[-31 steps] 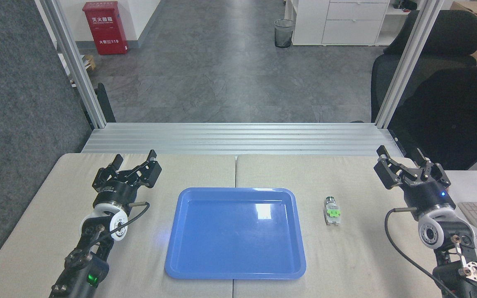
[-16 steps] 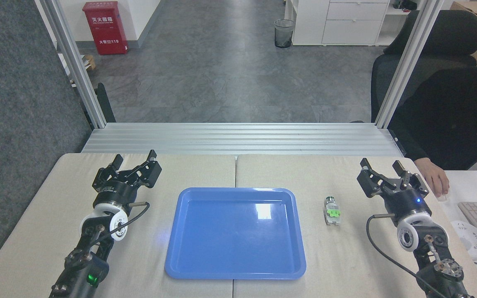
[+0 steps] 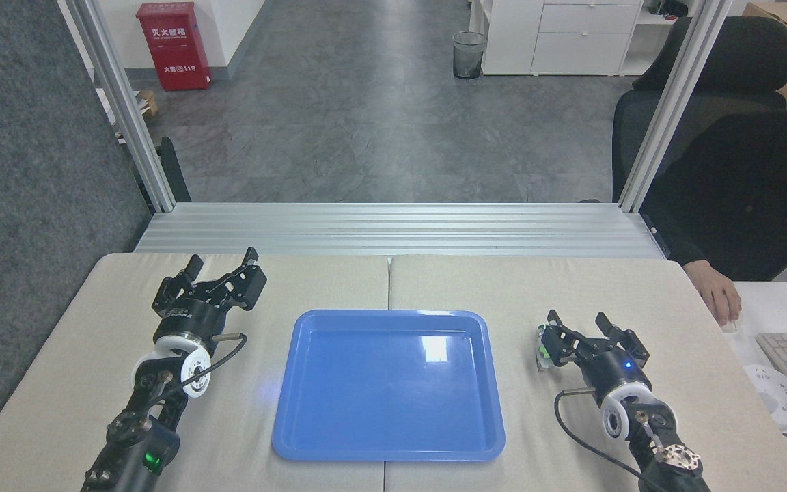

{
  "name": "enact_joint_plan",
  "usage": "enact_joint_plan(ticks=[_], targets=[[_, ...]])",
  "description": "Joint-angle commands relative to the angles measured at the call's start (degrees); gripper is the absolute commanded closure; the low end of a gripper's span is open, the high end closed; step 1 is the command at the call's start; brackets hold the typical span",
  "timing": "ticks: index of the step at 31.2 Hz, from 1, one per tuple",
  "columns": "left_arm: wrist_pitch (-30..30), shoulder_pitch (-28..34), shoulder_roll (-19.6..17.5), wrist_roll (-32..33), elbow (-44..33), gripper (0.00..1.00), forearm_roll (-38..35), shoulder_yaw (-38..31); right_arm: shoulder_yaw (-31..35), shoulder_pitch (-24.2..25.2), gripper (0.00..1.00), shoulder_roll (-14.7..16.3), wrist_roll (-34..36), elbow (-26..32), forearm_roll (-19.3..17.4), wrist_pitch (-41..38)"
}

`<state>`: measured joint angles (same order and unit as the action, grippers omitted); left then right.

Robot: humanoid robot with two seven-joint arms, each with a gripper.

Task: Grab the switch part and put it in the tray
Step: 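Lower the right gripper onto the switch part and close on it, then carry the held switch part over the blue tray and lower it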

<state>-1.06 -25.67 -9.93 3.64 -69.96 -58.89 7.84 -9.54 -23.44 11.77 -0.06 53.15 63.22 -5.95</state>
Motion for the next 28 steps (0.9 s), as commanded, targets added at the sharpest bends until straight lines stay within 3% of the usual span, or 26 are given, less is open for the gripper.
enact_joint_plan(ticks=[1,8,14,18,25,28], targets=[[0.01,0.0,0.0,-0.04,0.0,0.0,0.0,0.07,-12.26,-0.38,0.15,-2.63,0.41,-8.68,0.15,3.14],[0.01,0.0,0.0,-0.04,0.0,0.0,0.0,-0.02,-12.7,-1.87,0.18,-2.72,0.06,-9.81,0.24,3.93],[0.01,-0.08,0.0,-0.04,0.0,0.0,0.0,0.07,-14.72,-3.28,0.44,-2.63,-0.03,-12.02,0.24,3.93],[0.01,0.0,0.0,-0.04,0.0,0.0,0.0,-0.02,-14.9,-3.45,0.56,-2.54,-0.21,-12.28,0.15,3.93],[0.01,0.0,0.0,-0.04,0.0,0.0,0.0,-0.02,-13.67,-3.54,0.63,-2.72,0.41,-12.28,-0.9,4.02],[0.01,0.0,0.0,-0.04,0.0,0.0,0.0,-0.02,-9.47,-4.33,0.67,-3.24,0.32,-11.4,-1.43,5.77]])
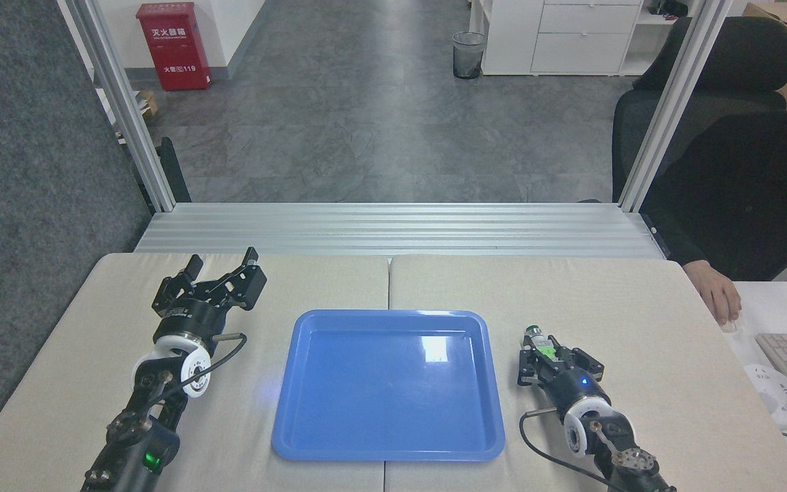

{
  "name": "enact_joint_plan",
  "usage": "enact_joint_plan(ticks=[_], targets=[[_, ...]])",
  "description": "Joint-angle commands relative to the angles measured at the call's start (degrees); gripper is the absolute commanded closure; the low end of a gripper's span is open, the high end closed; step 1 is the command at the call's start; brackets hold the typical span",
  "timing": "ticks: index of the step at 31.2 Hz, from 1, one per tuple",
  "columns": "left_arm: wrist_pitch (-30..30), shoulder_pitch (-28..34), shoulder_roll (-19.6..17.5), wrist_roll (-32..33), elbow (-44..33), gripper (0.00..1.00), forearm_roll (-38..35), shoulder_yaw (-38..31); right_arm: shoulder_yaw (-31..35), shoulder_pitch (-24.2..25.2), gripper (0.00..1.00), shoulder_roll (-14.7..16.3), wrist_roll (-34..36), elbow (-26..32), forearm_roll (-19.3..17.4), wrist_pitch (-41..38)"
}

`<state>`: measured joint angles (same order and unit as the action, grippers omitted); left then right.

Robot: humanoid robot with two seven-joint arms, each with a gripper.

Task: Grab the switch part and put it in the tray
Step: 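Carry the held switch part over the blue tray and lower it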

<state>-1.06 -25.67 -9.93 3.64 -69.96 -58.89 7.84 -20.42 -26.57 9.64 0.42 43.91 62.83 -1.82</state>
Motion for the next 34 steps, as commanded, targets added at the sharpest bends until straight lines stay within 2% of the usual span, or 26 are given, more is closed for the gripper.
enact_joint_plan(ticks=[1,4,8,10,12,15,20,23,26,32,34], targets=[[0.01,0.01,0.0,-0.04,0.0,0.0,0.0,-0.02,3.26,-1.72,0.69,-1.11,-0.16,-1.38,-1.13,2.34],[0.01,0.01,0.0,-0.04,0.0,0.0,0.0,0.07,8.45,-3.57,0.72,-1.11,-0.77,4.23,-1.13,2.61],[0.01,0.01,0.0,-0.04,0.0,0.0,0.0,0.07,9.26,-3.66,0.75,-1.9,-3.83,14.68,-1.31,2.78],[0.01,0.01,0.0,-0.04,0.0,0.0,0.0,0.07,9.08,-3.22,0.77,-3.13,-7.43,21.19,-1.31,3.66],[0.01,0.01,0.0,-0.04,0.0,0.0,0.0,-0.02,8.47,-2.26,0.79,-5.67,-10.07,26.46,-1.13,5.15],[0.01,0.01,0.0,-0.04,0.0,0.0,0.0,-0.02,3.74,-0.33,0.83,-8.49,-12.89,31.84,-0.43,7.0],[0.01,0.01,0.0,-0.04,0.0,0.0,0.0,-0.02,-8.3,2.49,0.89,-8.93,-13.69,38.35,2.47,14.37],[0.01,0.01,0.0,-0.04,0.0,0.0,0.0,0.07,-13.93,3.72,0.93,-8.93,-14.22,39.23,3.44,17.45],[0.01,0.01,0.0,-0.04,0.0,0.0,0.0,-0.02,-16.75,4.86,0.98,-9.55,-15.53,37.75,4.14,17.73],[0.01,0.01,0.0,-0.04,0.0,0.0,0.0,0.07,-20.36,5.74,1.0,-13.5,-15.89,25.37,4.5,17.11],[0.01,0.01,0.0,-0.04,0.0,0.0,0.0,0.07,-20.54,5.74,1.0,-14.99,-15.98,23.51,4.67,17.11]])
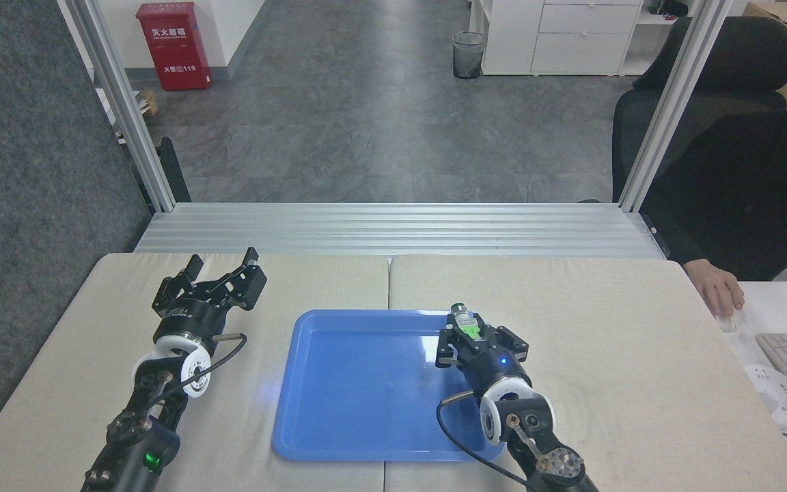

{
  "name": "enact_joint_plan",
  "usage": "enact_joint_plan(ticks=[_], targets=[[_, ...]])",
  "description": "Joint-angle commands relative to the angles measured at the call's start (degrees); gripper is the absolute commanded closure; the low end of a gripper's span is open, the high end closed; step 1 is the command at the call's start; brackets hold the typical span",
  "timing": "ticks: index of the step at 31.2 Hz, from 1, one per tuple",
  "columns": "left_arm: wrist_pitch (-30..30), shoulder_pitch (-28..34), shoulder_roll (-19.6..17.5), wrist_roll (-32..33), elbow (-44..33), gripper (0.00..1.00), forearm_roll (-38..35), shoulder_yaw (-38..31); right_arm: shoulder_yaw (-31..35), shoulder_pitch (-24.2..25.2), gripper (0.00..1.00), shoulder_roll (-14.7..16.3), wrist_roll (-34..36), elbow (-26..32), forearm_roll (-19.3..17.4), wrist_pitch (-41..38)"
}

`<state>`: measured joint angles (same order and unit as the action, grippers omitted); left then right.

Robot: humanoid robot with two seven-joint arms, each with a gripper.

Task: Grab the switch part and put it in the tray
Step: 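Carry the held switch part over the blue tray and lower it, then open the right gripper to release the part and lift away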

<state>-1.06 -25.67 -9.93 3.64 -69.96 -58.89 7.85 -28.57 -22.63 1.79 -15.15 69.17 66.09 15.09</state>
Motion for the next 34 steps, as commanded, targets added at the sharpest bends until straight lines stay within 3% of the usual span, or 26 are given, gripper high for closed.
enact_joint_plan(ticks=[1,9,10,11,13,14,21,27,29,34], targets=[[0.01,0.01,0.0,-0.04,0.0,0.0,0.0,-0.03,-12.47,1.8,1.0,-7.33,-0.41,-2.19,1.5,0.12],[0.01,0.01,0.0,-0.04,0.0,0.0,0.0,-0.03,-11.95,1.19,1.0,-7.33,-0.41,-9.04,1.5,-0.41],[0.01,0.01,0.0,-0.04,0.0,0.0,0.0,-0.03,-11.68,1.19,0.92,-7.33,-0.41,-9.31,1.32,-0.41],[0.01,0.01,0.0,-0.04,0.0,0.0,0.0,-0.03,-11.59,1.19,0.76,-7.33,-0.41,-9.32,1.24,-0.41],[0.01,0.01,0.0,-0.04,0.0,0.0,0.0,-0.03,-11.33,1.19,0.07,-7.33,-0.06,-9.32,0.97,-0.06],[0.01,0.01,0.0,-0.04,0.0,0.0,0.0,-0.03,-10.72,1.19,0.0,-7.33,0.12,-9.23,0.8,-0.06],[0.01,0.01,0.0,-0.04,0.0,0.0,0.0,-0.03,0.7,-0.65,0.0,-7.33,0.03,-4.93,-1.04,-1.2],[0.01,0.01,0.0,-0.04,0.0,0.0,0.0,-0.03,12.91,-5.4,0.0,-6.46,0.29,-1.23,-7.63,-3.21],[0.01,0.01,0.0,-0.04,0.0,0.0,0.0,-0.03,17.39,-6.45,0.0,-4.01,0.38,-1.23,-7.55,-7.77],[0.01,0.01,0.0,-0.04,0.0,0.0,0.0,0.06,22.33,-7.16,0.0,6.89,4.76,-1.23,-7.29,-21.32]])
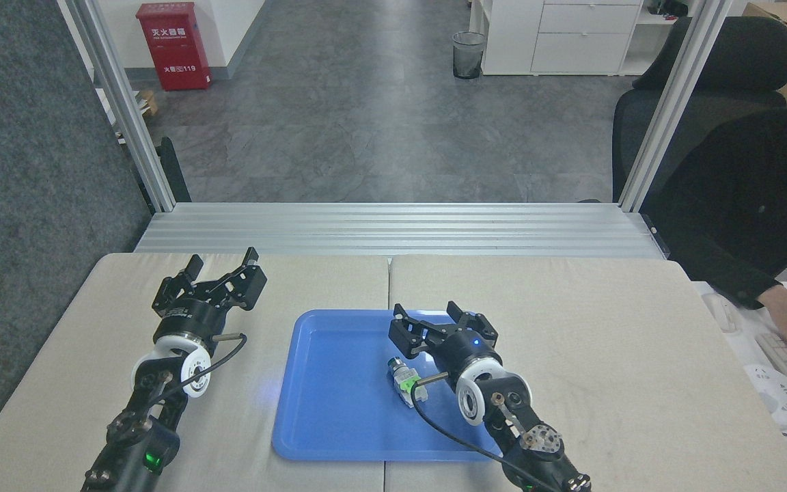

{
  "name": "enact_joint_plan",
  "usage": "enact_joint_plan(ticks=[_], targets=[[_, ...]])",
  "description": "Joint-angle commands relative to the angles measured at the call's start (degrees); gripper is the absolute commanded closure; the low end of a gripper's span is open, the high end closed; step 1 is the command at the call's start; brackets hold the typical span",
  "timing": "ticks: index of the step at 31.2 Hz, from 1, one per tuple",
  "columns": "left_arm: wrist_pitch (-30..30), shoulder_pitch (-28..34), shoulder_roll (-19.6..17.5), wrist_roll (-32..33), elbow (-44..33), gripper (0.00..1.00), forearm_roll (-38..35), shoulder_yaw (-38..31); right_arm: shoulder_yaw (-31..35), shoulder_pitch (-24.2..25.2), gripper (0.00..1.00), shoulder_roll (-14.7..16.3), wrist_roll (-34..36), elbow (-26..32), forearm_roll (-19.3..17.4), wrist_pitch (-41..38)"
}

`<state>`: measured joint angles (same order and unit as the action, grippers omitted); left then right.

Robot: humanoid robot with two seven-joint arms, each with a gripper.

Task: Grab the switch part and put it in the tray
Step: 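Open the right gripper to release the part and lift away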

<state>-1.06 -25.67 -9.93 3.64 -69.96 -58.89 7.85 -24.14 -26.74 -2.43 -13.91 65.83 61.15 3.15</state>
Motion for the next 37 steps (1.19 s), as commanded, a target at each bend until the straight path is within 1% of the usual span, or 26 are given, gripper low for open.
enact_joint_plan(ticks=[1,4,7,9,19,25,30,37], targets=[[0.01,0.01,0.0,-0.04,0.0,0.0,0.0,-0.02,17.81,-2.62,0.0,12.96,4.93,2.03,-2.35,-9.65],[0.01,0.01,0.0,-0.04,0.0,0.0,0.0,-0.02,17.81,-1.83,0.0,17.27,6.97,2.03,-2.35,-9.74],[0.01,0.01,0.0,-0.04,0.0,0.0,0.0,-0.02,17.9,-0.6,0.01,20.44,7.41,2.03,-2.35,-9.74],[0.01,0.01,0.0,-0.04,0.0,0.0,0.0,-0.02,17.9,-0.07,0.01,21.59,7.67,2.03,-2.35,-9.65],[0.01,0.01,0.0,-0.04,0.0,0.0,0.0,-0.02,17.81,1.69,0.01,20.63,8.11,2.03,-2.35,-9.65],[0.01,0.01,0.0,-0.04,0.0,0.0,0.0,-0.02,17.11,2.83,0.01,20.63,8.03,2.03,-2.35,-9.57],[0.01,0.01,0.0,-0.04,0.0,0.0,0.0,-0.02,17.02,2.74,0.01,20.63,8.02,2.03,-1.47,-9.57],[0.01,0.01,0.0,-0.04,0.0,0.0,0.0,-0.02,17.02,3.0,0.01,19.22,8.02,3.07,-1.56,-9.57]])
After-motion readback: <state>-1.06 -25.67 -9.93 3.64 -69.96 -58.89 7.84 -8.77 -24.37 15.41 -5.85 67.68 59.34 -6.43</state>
